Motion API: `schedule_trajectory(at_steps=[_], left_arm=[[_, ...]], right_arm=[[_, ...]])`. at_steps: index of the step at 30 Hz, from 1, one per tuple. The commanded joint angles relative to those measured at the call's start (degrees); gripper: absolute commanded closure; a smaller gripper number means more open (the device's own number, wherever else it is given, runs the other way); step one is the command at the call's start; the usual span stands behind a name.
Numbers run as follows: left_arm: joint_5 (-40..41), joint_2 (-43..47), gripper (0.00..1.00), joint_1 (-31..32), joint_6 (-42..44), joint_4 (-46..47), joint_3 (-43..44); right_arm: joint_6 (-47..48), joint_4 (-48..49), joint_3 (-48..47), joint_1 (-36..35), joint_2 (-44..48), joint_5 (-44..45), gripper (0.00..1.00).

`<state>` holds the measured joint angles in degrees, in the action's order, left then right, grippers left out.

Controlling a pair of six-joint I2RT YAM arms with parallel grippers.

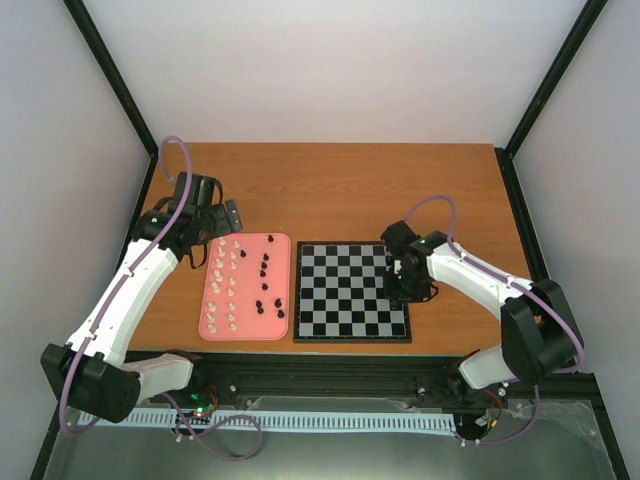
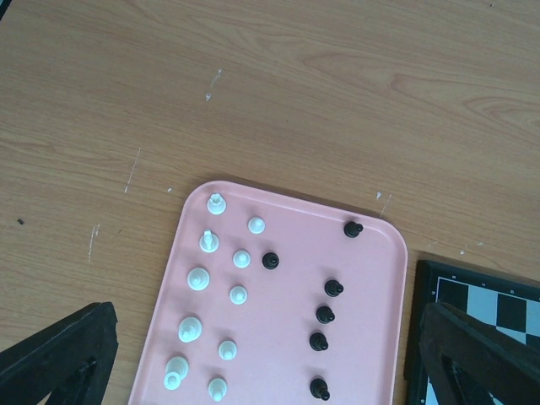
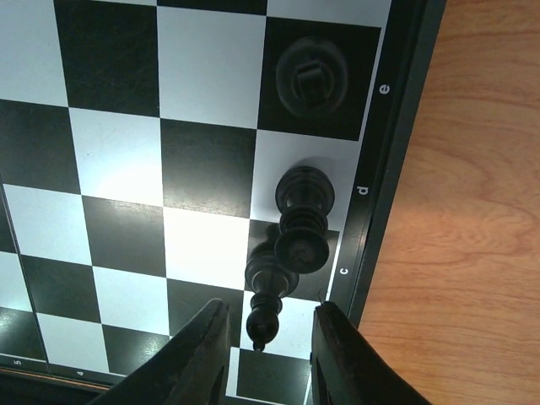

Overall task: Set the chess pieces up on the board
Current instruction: Place the chess piece on the chessboard, then pick up the chess piece from the storage box.

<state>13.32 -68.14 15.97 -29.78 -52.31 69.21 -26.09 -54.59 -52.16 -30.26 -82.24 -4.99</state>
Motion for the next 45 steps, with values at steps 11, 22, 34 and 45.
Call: schedule_trajectory(at_steps=[11, 22, 34, 45], left_arm=[[0.5, 0.0, 0.0, -0.2, -0.3, 0.8, 1.3], [1.5, 0.2, 0.0, -0.2, -0.5, -0.5, 5.3], [2.7, 1.4, 0.0, -0.2, 0.0, -2.5, 7.5], [3.1, 2.4, 0.0, -0.2, 0.2, -3.3, 7.3]], right_arm=[[-0.1, -5.5, -10.0, -1.2, 1.7, 7.1, 0.48], [2.0, -7.4, -28.6, -13.0, -11.3, 7.1, 0.4], [12.1, -6.4, -49.9, -23.8, -32.6, -4.4, 0.43], [18.8, -11.3, -61.9, -30.0, -44.8, -9.9, 0.46]])
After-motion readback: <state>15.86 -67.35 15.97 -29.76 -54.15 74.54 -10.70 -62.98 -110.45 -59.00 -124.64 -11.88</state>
